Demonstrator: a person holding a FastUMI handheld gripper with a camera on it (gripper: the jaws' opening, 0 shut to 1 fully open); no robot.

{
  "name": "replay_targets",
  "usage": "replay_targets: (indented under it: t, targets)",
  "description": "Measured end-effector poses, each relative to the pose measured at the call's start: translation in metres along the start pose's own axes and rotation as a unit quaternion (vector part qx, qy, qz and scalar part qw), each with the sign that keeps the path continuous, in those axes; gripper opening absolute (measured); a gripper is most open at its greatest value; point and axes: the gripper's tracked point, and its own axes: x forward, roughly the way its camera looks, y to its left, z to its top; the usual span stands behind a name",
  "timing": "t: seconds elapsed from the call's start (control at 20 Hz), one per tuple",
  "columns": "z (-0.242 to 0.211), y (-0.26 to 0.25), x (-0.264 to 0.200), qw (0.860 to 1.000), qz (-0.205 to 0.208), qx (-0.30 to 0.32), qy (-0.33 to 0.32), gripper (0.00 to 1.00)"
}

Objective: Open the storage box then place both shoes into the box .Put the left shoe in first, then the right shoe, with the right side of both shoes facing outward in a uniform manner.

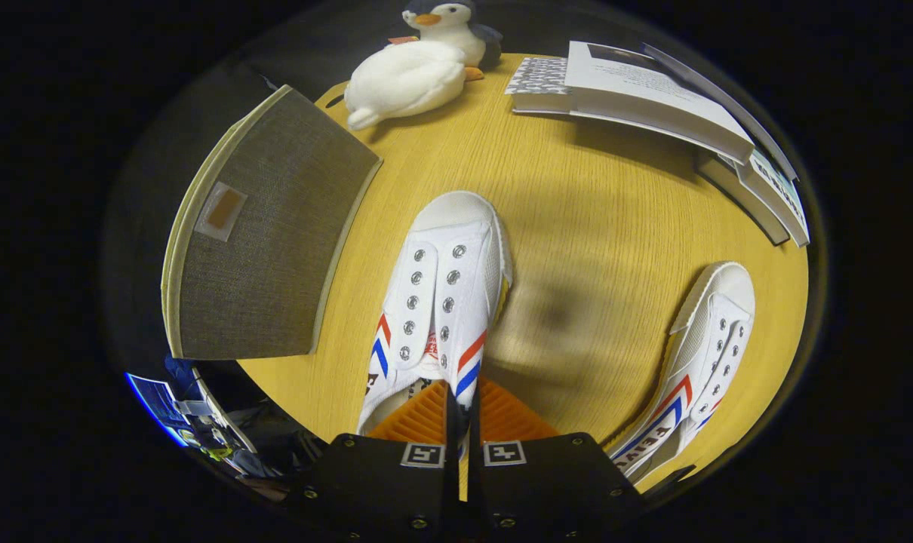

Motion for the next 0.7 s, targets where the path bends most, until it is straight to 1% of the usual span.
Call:
replay_targets:
  t: [0.1,0.3,0.4,0.55,0.7]
  targets:
    - [-0.004,0.0,-0.009,1.0,0.002,0.008,0.005,0.05]
    - [-0.008,0.013,-0.034,0.998,0.045,0.038,0.012,0.05]
    - [-0.005,0.019,-0.049,0.997,0.059,0.049,0.006,0.04]
    - [0.009,0.028,-0.076,0.996,0.068,0.05,-0.014,0.04]
    - [0.026,0.037,-0.104,0.996,0.07,0.033,-0.039,0.05]
